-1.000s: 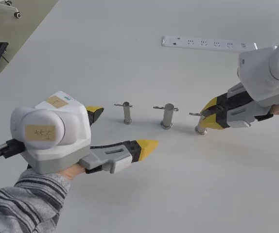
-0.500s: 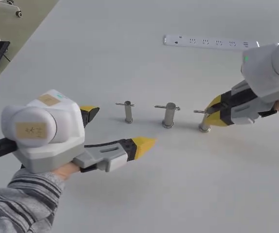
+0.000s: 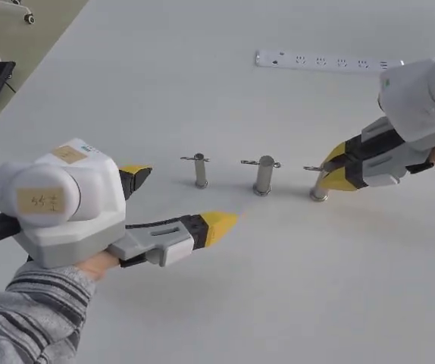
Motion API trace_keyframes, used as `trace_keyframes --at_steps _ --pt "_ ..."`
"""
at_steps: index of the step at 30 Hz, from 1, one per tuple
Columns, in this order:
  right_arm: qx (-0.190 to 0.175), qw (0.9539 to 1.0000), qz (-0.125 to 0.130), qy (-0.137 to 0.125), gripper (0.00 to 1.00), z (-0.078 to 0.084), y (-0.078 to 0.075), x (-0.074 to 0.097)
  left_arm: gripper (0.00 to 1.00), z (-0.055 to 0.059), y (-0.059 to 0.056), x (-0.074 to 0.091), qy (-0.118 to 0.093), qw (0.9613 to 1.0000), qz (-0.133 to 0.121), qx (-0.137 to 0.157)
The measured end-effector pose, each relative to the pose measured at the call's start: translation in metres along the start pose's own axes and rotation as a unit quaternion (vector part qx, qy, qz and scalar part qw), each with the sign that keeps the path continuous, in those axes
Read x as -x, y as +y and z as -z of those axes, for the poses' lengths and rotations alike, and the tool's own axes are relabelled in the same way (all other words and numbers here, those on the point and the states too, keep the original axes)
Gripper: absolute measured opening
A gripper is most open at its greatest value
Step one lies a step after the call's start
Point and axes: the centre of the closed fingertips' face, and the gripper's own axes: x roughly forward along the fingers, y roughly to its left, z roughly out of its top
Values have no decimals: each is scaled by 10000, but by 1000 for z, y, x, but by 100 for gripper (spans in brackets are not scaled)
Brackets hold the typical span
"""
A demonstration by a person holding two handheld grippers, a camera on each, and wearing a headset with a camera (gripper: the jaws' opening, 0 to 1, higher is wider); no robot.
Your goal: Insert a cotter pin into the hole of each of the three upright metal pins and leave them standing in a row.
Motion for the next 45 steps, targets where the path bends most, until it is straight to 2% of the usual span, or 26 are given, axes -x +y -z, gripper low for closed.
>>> trace_keyframes --at_steps 4,7,9,11,13,15,18,19,20,24,29,32,34,36,37,39,40,42,44,45 --pt "-81 10000 -14 -2 9 0 0 0 82 0 0 0 5 10000 9 -1" --pt "13 10000 18 24 10 0 0 0 82 1 0 0 14 10000 11 -11" --pt "108 9998 174 62 13 1 -4 1 82 1 0 0 30 10000 27 -11" --pt "326 9982 480 157 20 3 -11 4 82 1 1 0 31 10000 33 -20" --pt "210 9988 437 84 22 2 -6 5 82 0 1 0 29 10000 47 -24" --pt "88 9984 563 21 22 1 -6 9 82 -1 2 1 25 10000 45 -45" --pt "-548 9953 776 -173 29 -1 -2 14 82 -4 4 1 26 9999 49 -115" --pt "-843 9928 816 -229 32 -1 1 15 82 -5 4 1 34 9999 56 -130" --pt "-990 9911 851 -274 36 -1 3 17 82 -6 5 2 37 9999 60 -149" --pt "-1300 9821 1262 -520 46 -5 6 26 84 -13 4 3 -9 9998 90 -183" --pt "-1572 9742 1488 -633 56 -11 18 33 87 -18 2 6 -56 9998 88 -182" --pt "-1865 9661 1595 -807 61 -17 24 36 90 -19 1 7 -40 9998 61 -182" --pt "-2024 9615 1651 -854 63 -16 27 36 92 -15 5 9 79 9999 -78 -127" --pt "-2172 9557 1780 -886 64 -15 30 36 93 -16 6 11 31 9999 -89 -68" --pt "-2200 9546 1802 -885 65 -15 32 36 93 -16 7 12 14 9999 -110 -11" --pt "-2283 9495 1908 -994 69 -17 35 38 96 -18 7 15 -39 9999 -131 19" --pt "-2366 9456 1970 -1054 71 -19 37 40 97 -19 8 17 -59 9999 -138 28" --pt "-2549 9391 2001 -1149 73 -21 40 41 98 -19 9 19 -91 9998 -163 60" --pt "-2629 9358 2030 -1179 74 -20 43 41 99 -20 8 21 -128 9997 -170 76" --pt "-2731 9316 2072 -1206 74 -19 45 42 99 -20 8 22 -115 9998 -173 76"
